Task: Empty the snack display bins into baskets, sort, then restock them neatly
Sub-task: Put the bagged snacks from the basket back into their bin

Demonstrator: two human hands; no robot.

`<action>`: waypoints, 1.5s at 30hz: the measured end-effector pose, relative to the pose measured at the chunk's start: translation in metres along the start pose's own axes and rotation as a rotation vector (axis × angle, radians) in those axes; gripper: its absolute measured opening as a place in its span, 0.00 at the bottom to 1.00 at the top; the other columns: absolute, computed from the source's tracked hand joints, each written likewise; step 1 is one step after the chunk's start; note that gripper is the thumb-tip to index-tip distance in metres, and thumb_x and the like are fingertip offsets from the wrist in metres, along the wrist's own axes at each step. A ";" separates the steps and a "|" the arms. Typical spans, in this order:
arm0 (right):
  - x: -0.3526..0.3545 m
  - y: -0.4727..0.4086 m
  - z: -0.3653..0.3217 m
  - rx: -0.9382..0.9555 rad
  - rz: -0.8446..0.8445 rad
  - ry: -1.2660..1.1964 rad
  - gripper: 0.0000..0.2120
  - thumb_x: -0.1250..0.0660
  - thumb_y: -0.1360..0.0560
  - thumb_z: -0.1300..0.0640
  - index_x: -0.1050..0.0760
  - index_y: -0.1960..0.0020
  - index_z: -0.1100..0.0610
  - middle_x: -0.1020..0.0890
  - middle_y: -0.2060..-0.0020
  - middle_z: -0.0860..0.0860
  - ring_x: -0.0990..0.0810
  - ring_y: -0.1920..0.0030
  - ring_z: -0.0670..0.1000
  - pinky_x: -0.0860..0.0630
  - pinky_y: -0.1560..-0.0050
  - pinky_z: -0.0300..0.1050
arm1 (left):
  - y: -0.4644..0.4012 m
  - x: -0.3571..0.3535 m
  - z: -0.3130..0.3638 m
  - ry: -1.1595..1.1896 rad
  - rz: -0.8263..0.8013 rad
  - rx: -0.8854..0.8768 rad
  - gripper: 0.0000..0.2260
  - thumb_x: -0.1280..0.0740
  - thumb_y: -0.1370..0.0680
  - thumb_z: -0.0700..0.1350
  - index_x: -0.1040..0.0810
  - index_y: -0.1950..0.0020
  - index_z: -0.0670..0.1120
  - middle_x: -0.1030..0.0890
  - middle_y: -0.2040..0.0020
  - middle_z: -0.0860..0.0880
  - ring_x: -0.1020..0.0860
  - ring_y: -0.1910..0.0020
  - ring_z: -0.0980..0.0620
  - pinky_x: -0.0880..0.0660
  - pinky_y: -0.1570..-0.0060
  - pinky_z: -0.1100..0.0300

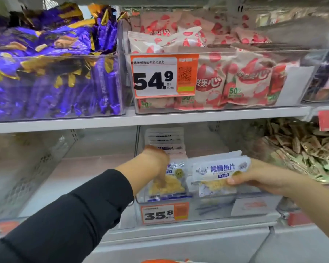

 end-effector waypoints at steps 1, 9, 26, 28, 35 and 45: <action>-0.003 -0.003 0.000 -0.017 -0.011 0.077 0.25 0.21 0.40 0.63 0.20 0.43 0.62 0.16 0.46 0.57 0.17 0.44 0.54 0.22 0.47 0.39 | -0.003 -0.001 0.000 -0.022 0.026 0.004 0.20 0.28 0.29 0.60 0.22 0.47 0.46 0.21 0.54 0.49 0.20 0.55 0.48 0.22 0.56 0.56; -0.034 -0.043 -0.001 -0.050 0.136 0.292 0.16 0.23 0.34 0.66 0.17 0.47 0.59 0.14 0.53 0.50 0.16 0.50 0.48 0.23 0.53 0.36 | 0.017 0.011 -0.029 -0.053 0.271 0.050 0.30 0.33 0.27 0.62 0.31 0.30 0.48 0.26 0.35 0.46 0.29 0.35 0.44 0.38 0.31 0.49; -0.092 -0.097 -0.002 -0.131 0.418 0.889 0.28 0.31 0.33 0.32 0.24 0.41 0.49 0.18 0.48 0.49 0.21 0.47 0.52 0.27 0.54 0.42 | 0.086 -0.085 -0.024 1.313 0.436 0.222 0.31 0.51 0.23 0.70 0.35 0.27 0.53 0.28 0.29 0.52 0.31 0.31 0.49 0.34 0.39 0.54; -0.093 -0.094 -0.003 -0.204 0.387 0.722 0.24 0.28 0.32 0.36 0.24 0.43 0.49 0.19 0.50 0.48 0.21 0.48 0.52 0.25 0.52 0.43 | 0.086 -0.086 -0.024 1.250 0.454 0.238 0.31 0.51 0.23 0.69 0.32 0.30 0.50 0.24 0.35 0.50 0.27 0.37 0.48 0.31 0.43 0.53; -0.095 -0.094 -0.002 -0.234 0.310 0.408 0.19 0.25 0.33 0.67 0.24 0.45 0.56 0.19 0.55 0.50 0.21 0.53 0.50 0.22 0.51 0.44 | 0.085 -0.088 -0.020 1.138 0.509 0.259 0.30 0.51 0.21 0.66 0.31 0.32 0.45 0.20 0.51 0.48 0.24 0.48 0.46 0.32 0.56 0.55; -0.091 -0.094 0.001 -0.192 0.266 0.163 0.24 0.26 0.33 0.73 0.27 0.47 0.50 0.19 0.50 0.48 0.22 0.42 0.54 0.26 0.36 0.52 | 0.083 -0.089 -0.020 1.136 0.537 0.260 0.30 0.51 0.21 0.65 0.31 0.35 0.42 0.25 0.57 0.46 0.26 0.51 0.44 0.35 0.59 0.54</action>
Point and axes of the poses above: each hand's wrist, its own y-axis away from the middle knuckle, its own x-axis out of the back of the hand, z = x × y, the point moved 1 cm from there along -y, towards the middle knuckle
